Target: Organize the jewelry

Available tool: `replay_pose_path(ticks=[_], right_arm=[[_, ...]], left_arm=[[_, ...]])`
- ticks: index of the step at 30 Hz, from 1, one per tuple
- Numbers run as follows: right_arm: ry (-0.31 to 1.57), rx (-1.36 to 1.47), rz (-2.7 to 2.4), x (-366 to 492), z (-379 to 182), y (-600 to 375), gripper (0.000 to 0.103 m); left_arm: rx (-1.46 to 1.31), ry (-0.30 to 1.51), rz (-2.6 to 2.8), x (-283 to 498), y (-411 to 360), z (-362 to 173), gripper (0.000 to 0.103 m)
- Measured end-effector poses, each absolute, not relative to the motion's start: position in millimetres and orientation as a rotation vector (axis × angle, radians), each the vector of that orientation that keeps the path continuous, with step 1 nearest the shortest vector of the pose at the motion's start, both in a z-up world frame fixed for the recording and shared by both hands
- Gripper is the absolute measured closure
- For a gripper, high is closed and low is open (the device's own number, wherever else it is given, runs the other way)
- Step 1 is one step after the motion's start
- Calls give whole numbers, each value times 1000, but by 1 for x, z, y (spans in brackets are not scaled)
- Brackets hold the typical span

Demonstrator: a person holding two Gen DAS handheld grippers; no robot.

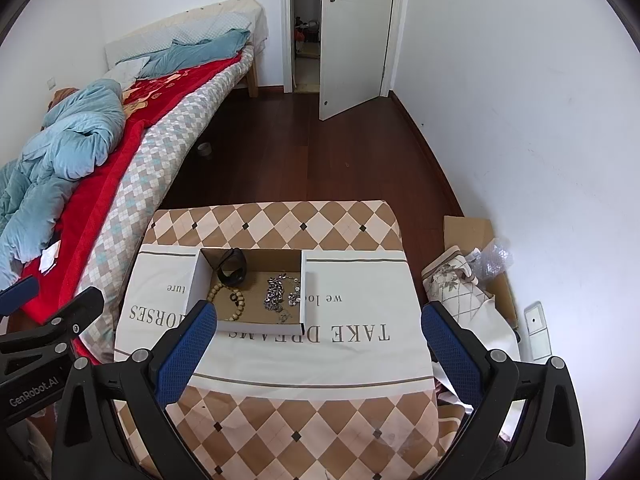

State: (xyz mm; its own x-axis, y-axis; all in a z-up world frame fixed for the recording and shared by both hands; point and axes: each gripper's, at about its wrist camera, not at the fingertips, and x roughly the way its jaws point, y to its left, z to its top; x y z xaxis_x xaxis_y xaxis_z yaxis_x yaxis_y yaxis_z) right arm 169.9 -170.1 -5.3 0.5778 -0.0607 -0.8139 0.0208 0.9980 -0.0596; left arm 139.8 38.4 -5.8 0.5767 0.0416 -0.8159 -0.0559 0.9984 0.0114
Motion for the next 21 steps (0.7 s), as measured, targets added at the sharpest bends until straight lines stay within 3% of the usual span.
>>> replay_pose_path(ticks=[21], right_arm=[[941,-45,-51,165,4,-171,0]], left_arm=[[-12,937,64,137,37,3,2]])
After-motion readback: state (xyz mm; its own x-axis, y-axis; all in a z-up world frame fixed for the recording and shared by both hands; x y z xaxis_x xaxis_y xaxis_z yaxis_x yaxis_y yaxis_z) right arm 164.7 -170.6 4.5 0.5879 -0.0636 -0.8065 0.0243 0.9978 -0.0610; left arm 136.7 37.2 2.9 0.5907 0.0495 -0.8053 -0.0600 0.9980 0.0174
